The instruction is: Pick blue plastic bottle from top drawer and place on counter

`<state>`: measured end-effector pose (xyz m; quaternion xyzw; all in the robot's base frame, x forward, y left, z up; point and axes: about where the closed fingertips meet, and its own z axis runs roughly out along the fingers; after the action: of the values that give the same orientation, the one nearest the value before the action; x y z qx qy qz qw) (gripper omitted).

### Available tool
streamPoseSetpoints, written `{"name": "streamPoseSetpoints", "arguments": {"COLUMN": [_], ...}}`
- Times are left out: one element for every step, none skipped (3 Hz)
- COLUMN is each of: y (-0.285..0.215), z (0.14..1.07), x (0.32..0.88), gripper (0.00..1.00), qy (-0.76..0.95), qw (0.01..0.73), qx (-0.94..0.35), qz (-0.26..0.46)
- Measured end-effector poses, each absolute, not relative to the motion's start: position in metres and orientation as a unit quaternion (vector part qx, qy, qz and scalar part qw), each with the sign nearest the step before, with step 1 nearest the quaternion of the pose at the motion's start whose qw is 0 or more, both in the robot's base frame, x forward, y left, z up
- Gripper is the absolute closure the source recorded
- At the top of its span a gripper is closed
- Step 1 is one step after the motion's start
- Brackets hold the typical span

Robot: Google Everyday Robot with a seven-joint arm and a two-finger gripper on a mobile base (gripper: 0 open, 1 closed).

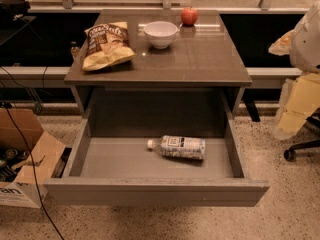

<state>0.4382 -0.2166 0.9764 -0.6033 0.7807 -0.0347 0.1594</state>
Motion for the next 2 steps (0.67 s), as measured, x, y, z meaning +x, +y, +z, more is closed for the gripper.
{"name": "streamPoseSetpoints", "arguments": {"y": [-0.214, -0.200], "z": [0.975, 0.966], "x": [0.439, 0.441], "gripper": [0.00, 0.00], "qy": [0.781, 0.782], "qw": [0.162, 0.174], "qx": [-0.603, -0.599], "qz": [-0.033, -0.023]}}
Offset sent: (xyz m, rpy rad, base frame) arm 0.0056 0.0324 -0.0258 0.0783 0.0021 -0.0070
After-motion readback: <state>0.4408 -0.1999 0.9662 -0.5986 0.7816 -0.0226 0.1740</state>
